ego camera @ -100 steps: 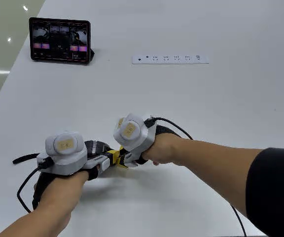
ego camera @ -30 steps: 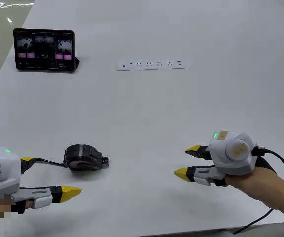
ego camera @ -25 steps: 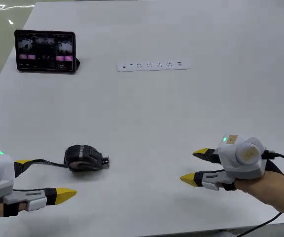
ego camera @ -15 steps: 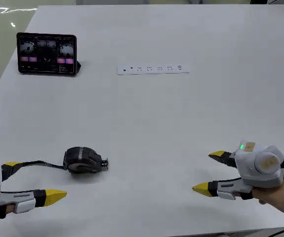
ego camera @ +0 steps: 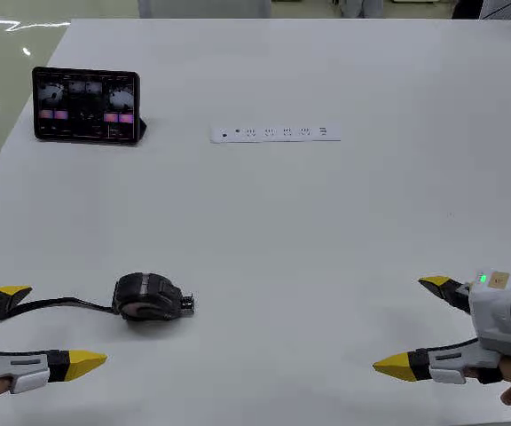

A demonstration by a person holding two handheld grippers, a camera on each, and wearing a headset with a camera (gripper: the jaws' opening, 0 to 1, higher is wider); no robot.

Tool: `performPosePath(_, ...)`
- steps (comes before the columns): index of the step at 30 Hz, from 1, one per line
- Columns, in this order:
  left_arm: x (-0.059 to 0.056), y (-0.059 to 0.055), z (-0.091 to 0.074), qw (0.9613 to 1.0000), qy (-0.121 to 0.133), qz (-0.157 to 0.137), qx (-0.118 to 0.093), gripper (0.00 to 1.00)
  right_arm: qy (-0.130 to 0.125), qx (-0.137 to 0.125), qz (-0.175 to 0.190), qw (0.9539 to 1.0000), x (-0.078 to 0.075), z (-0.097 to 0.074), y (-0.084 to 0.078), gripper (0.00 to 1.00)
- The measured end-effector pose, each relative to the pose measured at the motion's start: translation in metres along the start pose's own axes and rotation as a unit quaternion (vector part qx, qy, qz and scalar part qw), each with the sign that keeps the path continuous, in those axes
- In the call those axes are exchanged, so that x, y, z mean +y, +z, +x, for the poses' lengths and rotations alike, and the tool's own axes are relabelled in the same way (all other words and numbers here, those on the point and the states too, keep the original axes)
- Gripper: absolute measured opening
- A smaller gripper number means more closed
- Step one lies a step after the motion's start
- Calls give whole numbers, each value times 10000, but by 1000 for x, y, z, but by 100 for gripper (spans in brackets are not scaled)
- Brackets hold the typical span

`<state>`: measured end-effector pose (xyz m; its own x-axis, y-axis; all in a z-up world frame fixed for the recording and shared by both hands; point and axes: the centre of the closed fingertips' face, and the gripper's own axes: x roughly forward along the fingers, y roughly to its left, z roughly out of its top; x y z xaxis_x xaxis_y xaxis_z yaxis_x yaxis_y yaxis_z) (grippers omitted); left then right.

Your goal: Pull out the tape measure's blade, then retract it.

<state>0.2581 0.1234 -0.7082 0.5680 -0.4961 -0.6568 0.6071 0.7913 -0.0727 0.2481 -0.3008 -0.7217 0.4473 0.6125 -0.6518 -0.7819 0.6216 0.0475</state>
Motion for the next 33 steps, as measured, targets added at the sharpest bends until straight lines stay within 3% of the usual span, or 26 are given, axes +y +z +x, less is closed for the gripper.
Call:
performPosePath(6, 1, -2, -4, 10000, -27, -17, 84, 98, 48, 134, -130, 9998, -6, -6, -6, 99)
performPosePath(11, 1, 1, -8, 9999, -2, 101, 94, 86, -3, 179, -209, 9996, -10, -10, -8, 99)
performPosePath(17, -4, 1, -8, 9998, -121, 47, 140, 99, -35, 135, -185, 9997, -8, -16, -1, 99)
performPosePath(25, -12, 1, -10, 9994, -272, 28, 222, 99, -102, 49, -92, 9999, -14, -19, 0, 99)
performPosePath(33, -10, 4, -12, 9996, -229, 8, 162, 99, -108, 19, -40, 9999, -15, -23, 0, 99)
